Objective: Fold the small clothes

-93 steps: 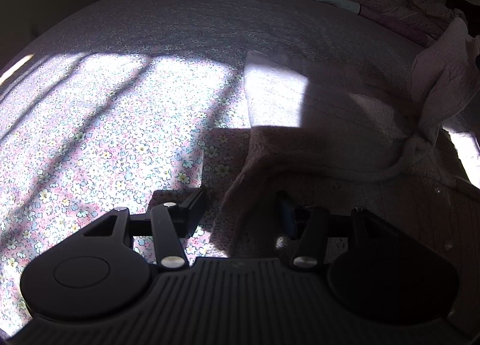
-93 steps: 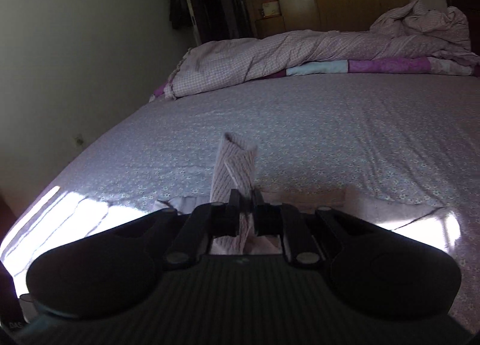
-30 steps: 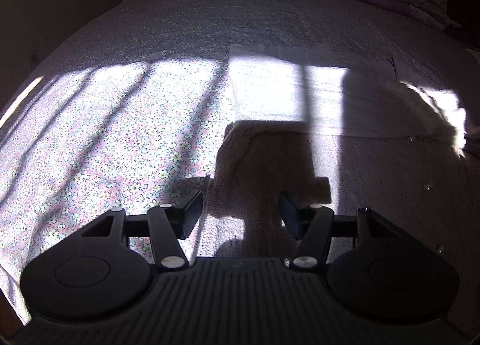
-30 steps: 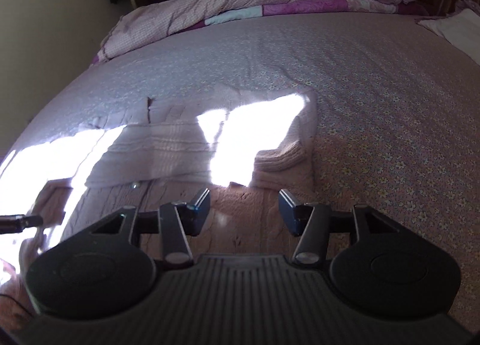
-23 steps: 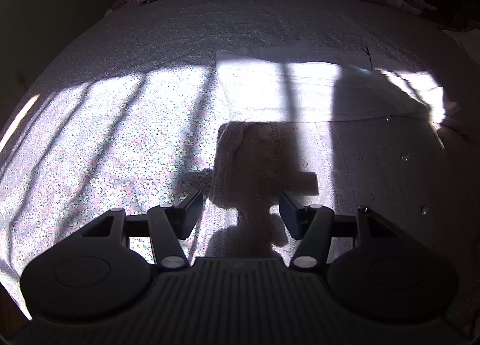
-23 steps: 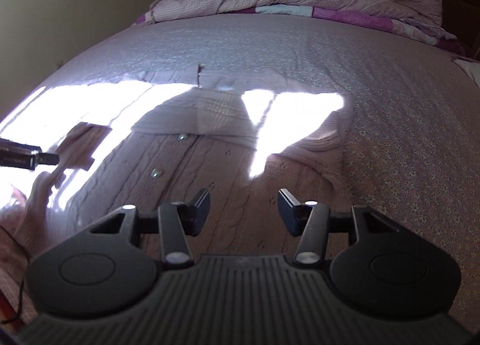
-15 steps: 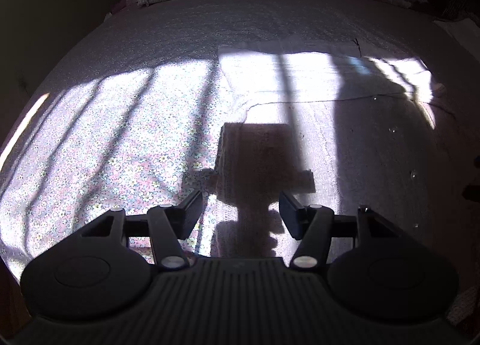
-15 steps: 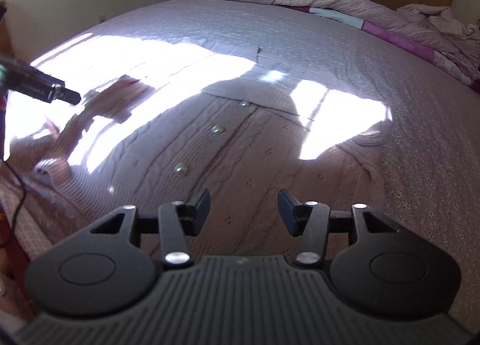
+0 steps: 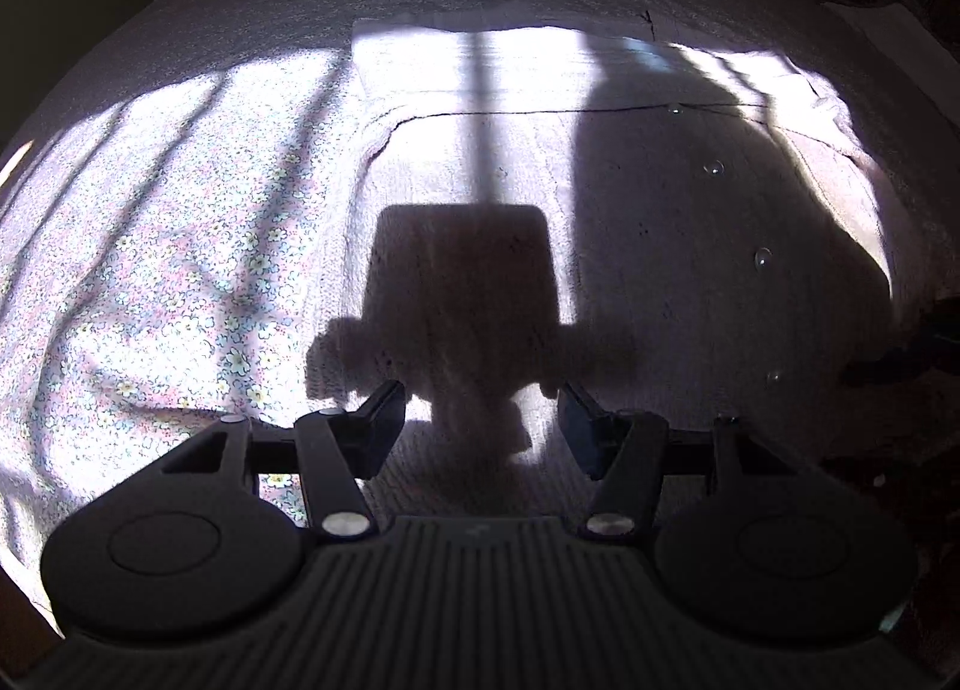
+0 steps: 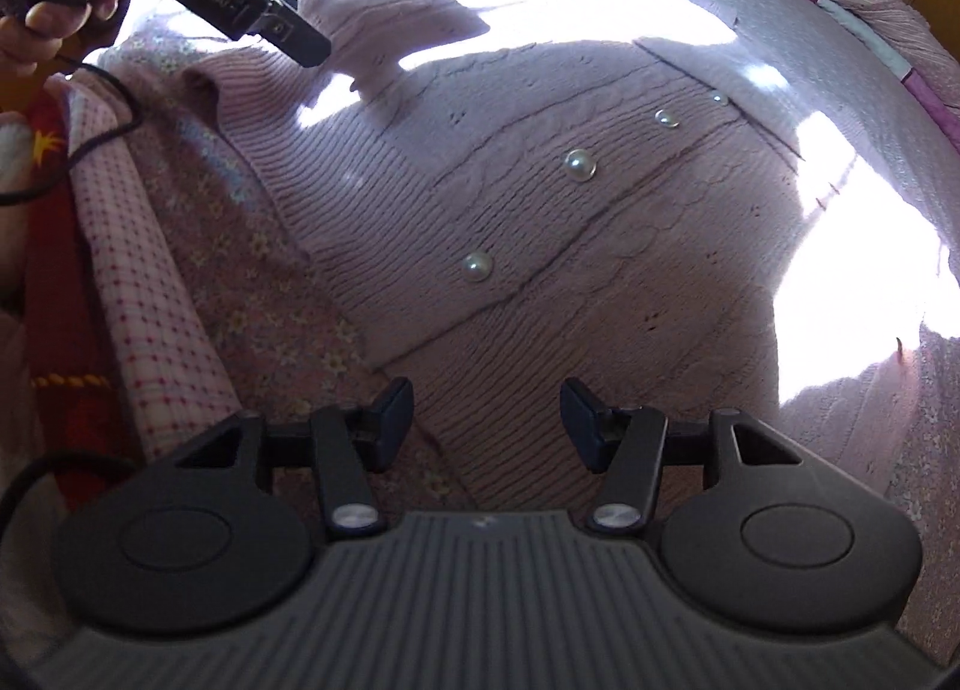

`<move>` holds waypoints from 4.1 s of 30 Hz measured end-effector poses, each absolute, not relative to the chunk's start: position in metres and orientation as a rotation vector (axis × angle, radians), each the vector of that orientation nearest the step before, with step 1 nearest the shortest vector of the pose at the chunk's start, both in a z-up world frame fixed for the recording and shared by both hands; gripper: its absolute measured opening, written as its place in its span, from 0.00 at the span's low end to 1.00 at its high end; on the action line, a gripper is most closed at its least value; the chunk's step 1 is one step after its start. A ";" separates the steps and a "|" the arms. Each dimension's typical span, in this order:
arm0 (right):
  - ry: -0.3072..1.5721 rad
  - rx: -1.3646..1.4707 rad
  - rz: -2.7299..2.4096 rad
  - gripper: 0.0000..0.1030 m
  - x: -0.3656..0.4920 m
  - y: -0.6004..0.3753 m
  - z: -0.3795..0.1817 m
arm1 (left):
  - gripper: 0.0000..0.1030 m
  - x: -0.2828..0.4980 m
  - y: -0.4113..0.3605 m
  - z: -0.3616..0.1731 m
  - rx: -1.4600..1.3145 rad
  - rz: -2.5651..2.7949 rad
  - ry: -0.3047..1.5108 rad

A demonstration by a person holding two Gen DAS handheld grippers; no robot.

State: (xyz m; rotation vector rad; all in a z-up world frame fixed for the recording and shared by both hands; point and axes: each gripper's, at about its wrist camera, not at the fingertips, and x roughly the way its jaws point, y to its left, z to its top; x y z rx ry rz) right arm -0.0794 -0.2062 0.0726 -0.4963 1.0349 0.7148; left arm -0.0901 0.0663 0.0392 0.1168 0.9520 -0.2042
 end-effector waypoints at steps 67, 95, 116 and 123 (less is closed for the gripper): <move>0.955 -0.322 0.314 0.54 -0.066 -0.258 0.061 | 0.49 -0.061 0.012 0.022 0.230 -0.383 0.823; 0.689 -0.126 0.173 0.15 -0.063 -0.277 0.097 | 0.15 -0.060 -0.002 0.069 0.249 -0.338 0.681; 0.489 -0.148 0.096 0.15 0.073 -0.287 0.140 | 0.12 0.098 -0.040 0.125 0.222 -0.270 0.501; 0.586 -0.169 0.084 0.15 0.127 -0.284 0.107 | 0.12 0.170 -0.049 0.083 0.228 -0.260 0.620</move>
